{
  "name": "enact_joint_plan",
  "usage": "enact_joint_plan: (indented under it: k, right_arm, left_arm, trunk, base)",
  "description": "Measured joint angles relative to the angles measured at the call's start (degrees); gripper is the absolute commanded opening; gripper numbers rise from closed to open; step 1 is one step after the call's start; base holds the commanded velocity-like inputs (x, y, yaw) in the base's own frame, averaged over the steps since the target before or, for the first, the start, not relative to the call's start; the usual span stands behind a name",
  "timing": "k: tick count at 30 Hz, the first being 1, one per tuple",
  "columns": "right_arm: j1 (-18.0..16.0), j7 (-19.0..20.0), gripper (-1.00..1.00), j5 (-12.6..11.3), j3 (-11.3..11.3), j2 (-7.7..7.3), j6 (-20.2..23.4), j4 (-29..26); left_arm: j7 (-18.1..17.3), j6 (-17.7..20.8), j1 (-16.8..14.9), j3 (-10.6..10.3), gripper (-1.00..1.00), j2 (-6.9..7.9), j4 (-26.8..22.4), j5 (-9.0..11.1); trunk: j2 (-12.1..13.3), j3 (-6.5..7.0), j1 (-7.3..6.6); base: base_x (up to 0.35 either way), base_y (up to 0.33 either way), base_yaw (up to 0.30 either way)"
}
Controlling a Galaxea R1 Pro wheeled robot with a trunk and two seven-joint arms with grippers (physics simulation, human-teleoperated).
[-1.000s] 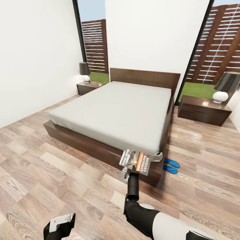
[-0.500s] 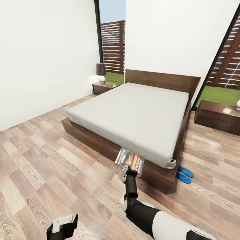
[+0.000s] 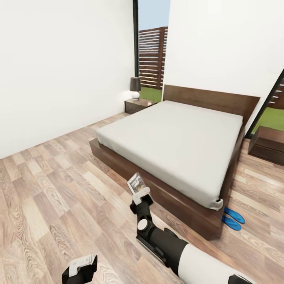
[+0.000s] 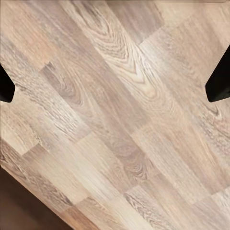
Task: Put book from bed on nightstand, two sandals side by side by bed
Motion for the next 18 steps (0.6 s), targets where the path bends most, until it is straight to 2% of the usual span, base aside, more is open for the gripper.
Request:
enact_joint_plan:
  k: [5, 10, 13, 14, 15, 16, 18]
  right_arm:
    - [0.0, 0.33, -1.0, -2.36, -0.19, -0.86, 0.16, -3.73]
    - [0.0, 0.42, -1.0, -5.37, -1.46, -1.39, 0.25, -5.07]
    - [-0.01, 0.65, -1.0, -6.94, -4.29, -1.5, -0.13, -5.25]
    - [-0.02, 1.04, -1.0, -7.34, -6.05, -1.53, -0.17, -5.37]
    - [-0.01, 1.24, -1.0, -7.56, -6.54, -1.52, -0.28, -5.4]
    - [-0.01, 2.05, -1.0, -7.85, -7.62, -1.52, -0.49, -5.41]
    - [-0.01, 2.53, -1.0, -8.0, -7.94, -1.51, -0.56, -5.38]
  left_arm:
    - [-0.07, -0.02, -0.15, 0.01, 1.0, -0.03, 0.37, -0.28]
    - [-0.37, 0.29, -0.64, -0.06, 1.0, 0.14, -0.76, -0.66]
    - [-0.42, 4.97, -1.85, -0.09, 1.0, 0.49, -4.46, -0.48]
    - [-0.1, 8.73, -2.57, -0.02, 1.0, 0.54, -6.49, -0.68]
    - [0.08, 10.1, -2.95, 0.04, 1.0, 0.55, -7.23, -0.8]
    - [1.12, 14.58, -5.45, 0.09, 1.0, 0.54, -8.66, -1.64]
    - [1.78, 16.78, -7.56, 0.11, 1.0, 0.53, -9.06, -2.2]
  trunk:
    - [2.01, 0.92, -1.1]
    - [4.01, 1.82, -2.2]
    - [5.22, 2.36, -2.86]
    - [5.62, 2.55, -3.08]
    - [6.02, 2.73, -3.29]
    - [6.43, 2.92, -3.51]
    - [7.23, 3.27, -3.95]
  base:
    - [0.0, 0.0, 0.082]
    - [0.0, 0.0, 0.015]
    - [0.0, 0.0, 0.002]
    - [0.0, 0.0, 0.0]
    - [0.0, 0.0, 0.0]
    - [0.0, 0.0, 0.0]
    - [0.0, 0.0, 0.0]
